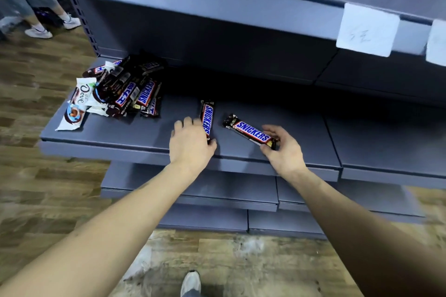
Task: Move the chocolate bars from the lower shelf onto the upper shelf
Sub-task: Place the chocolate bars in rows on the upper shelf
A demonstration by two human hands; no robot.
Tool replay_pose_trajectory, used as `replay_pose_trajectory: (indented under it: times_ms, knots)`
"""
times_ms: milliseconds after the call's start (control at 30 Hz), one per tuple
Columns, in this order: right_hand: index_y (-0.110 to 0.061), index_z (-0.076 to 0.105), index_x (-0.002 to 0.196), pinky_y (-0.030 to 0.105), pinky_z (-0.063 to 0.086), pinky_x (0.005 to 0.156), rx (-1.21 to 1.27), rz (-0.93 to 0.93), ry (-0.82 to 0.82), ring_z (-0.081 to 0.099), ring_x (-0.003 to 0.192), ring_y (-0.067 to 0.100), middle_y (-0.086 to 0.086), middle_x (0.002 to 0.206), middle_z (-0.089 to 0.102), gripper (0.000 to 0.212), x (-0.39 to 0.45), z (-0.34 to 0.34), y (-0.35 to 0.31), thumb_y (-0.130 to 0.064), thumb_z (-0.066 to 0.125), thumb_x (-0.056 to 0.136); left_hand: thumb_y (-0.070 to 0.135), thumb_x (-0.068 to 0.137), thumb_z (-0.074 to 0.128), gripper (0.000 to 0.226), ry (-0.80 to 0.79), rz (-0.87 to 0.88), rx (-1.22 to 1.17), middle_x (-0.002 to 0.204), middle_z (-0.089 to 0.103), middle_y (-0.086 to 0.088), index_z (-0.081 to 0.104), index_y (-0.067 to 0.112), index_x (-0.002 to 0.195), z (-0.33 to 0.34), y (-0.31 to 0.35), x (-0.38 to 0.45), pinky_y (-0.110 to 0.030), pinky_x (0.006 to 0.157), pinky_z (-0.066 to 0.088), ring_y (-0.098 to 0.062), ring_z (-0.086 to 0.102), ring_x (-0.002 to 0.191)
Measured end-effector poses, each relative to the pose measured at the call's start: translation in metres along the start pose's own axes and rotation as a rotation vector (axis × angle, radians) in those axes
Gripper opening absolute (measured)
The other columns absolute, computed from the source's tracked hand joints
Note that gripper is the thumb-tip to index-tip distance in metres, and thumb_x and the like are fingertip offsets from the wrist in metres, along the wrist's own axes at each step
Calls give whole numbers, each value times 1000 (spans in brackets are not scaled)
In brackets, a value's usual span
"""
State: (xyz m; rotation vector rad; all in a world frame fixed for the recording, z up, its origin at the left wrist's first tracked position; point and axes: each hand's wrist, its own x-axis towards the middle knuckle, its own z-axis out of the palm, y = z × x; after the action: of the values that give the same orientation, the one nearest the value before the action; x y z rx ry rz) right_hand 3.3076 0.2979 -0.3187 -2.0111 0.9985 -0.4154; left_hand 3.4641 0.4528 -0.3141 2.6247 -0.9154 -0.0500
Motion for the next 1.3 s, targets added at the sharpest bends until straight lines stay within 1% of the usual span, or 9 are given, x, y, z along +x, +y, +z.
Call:
replay_pose_trajectory:
  times_ms: [167, 400, 533, 633, 800, 967, 1033, 1133, 1300]
  knots:
    - [-29, 61, 125, 5, 39, 72, -76, 21, -29, 56, 103, 9, -11, 120, 53, 43, 3, 2, -7, -8, 61, 87, 24, 82, 63, 43, -17, -22, -164, 112, 50, -4, 57, 19, 124, -2, -13, -5, -33, 69, 41, -23, 41, 105]
    - [-24, 66, 115, 16, 39, 85, -149, -20, 50, 56, 104, 10, -11, 112, 53, 32, -1, 13, -10, -24, 74, 84, 24, 83, 64, 37, -9, 22, -286, 108, 49, -1, 61, 21, 120, -2, -25, -10, -32, 65, 43, -19, 42, 101]
    - [-23, 68, 109, 23, 43, 84, -264, -33, 128, 54, 101, 17, -9, 102, 57, 29, -6, 13, -11, -26, 74, 82, 31, 84, 68, 34, 22, 8, -254, 107, 53, 0, 63, 20, 116, 1, -22, -8, -37, 71, 49, -20, 43, 102]
    - [-25, 67, 108, 32, 46, 85, -354, -56, 162, 45, 98, 16, -12, 95, 56, 28, -15, 7, -8, -27, 74, 81, 38, 82, 64, 38, 53, 4, -116, 105, 59, 1, 60, 23, 116, 0, -16, -8, -36, 80, 42, -22, 45, 102]
    - [-25, 66, 108, 30, 42, 79, -330, -30, 209, 40, 94, 13, -12, 93, 54, 26, -29, -9, -8, -27, 73, 83, 59, 85, 50, 63, -28, 43, 93, 105, 66, -1, 40, 26, 138, -2, 11, -13, -39, 85, 36, -26, 50, 107]
    - [-24, 65, 111, 26, 38, 78, -305, -38, 200, 41, 97, 12, -13, 96, 54, 27, -35, -30, -6, -28, 71, 85, 30, 98, 44, 37, 34, 102, -177, 118, 61, -7, 54, 18, 131, -3, 27, -19, -37, 86, 44, -27, 55, 107]
    - [-24, 64, 113, 25, 38, 78, -296, -29, 206, 41, 99, 12, -12, 97, 55, 28, -36, -35, -6, -28, 71, 86, 14, 92, 50, 46, 43, 193, -103, 134, 46, -5, 48, 19, 138, -4, 18, -11, -40, 90, 44, -27, 44, 118]
    - [-24, 65, 114, 26, 41, 79, -282, -44, 213, 43, 100, 14, -11, 97, 55, 28, -38, -38, -5, -27, 71, 86, 7, 88, 55, 62, -148, 377, 68, 154, 24, 2, 38, 27, 144, -6, 4, 5, -45, 104, 34, -26, 19, 138]
    - [-26, 64, 117, 24, 37, 77, -265, -70, 198, 43, 102, 11, -15, 96, 53, 29, -43, -39, -6, -22, 70, 88, 30, 89, 62, 39, -146, 461, 122, 127, 53, 8, 56, 30, 127, -8, 2, 9, -37, 102, 31, -20, 34, 125]
